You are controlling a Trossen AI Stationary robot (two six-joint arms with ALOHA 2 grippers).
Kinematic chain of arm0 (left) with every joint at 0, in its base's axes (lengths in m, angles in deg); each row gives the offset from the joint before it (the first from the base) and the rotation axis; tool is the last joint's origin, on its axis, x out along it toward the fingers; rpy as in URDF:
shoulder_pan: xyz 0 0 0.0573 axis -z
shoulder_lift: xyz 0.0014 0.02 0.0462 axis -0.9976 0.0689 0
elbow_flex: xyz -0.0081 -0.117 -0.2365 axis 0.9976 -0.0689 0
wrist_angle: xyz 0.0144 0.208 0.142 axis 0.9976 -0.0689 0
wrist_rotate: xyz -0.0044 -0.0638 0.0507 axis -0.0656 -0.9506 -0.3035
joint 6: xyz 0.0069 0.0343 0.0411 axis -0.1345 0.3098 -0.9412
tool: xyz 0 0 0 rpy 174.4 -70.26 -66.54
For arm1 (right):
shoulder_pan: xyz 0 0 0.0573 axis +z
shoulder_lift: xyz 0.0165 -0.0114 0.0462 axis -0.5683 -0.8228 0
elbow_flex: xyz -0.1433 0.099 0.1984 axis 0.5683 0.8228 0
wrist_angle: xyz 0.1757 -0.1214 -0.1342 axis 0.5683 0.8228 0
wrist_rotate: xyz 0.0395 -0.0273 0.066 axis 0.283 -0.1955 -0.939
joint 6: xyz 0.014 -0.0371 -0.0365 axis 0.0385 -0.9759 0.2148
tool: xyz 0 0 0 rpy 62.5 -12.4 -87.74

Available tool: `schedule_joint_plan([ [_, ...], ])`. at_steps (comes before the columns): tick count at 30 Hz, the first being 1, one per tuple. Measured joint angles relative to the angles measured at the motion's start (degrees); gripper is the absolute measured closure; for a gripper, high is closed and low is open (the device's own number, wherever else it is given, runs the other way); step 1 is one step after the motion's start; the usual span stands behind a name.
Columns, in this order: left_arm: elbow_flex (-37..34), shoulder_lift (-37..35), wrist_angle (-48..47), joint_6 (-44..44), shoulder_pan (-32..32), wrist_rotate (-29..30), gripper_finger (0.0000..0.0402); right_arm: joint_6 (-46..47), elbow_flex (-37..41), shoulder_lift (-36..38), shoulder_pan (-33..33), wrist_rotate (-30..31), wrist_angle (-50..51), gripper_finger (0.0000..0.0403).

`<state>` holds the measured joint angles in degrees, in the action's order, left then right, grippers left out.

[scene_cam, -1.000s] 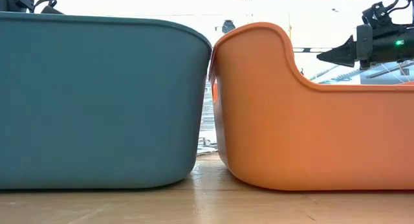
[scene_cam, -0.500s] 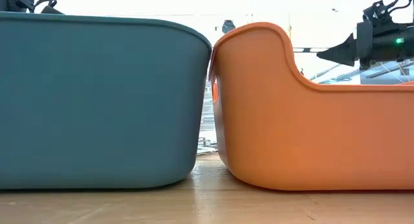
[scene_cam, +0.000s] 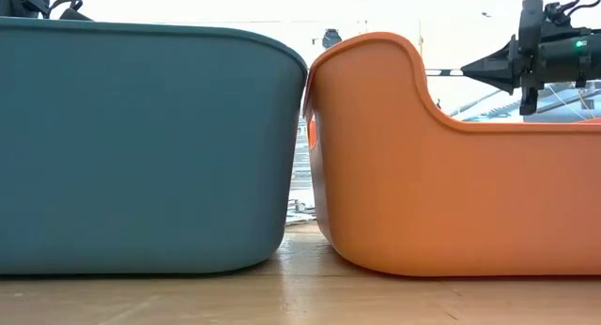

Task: Pick & Place Travel size toiletries
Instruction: Put the white cotton pack into the white bin

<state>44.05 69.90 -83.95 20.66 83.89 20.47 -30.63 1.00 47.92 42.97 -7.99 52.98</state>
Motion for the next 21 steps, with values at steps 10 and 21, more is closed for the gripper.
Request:
schedule_joint_plan([
  [10,0.0,0.0,0.0,0.0,0.0,0.0,0.0121,-4.8,-0.9,-13.0,0.0,-13.9,-26.3,0.0364],
  [21,0.0,0.0,0.0,0.0,0.0,0.0,0.0121,-18.0,-32.3,-53.3,-3.3,-16.7,2.7,0.0182],
])
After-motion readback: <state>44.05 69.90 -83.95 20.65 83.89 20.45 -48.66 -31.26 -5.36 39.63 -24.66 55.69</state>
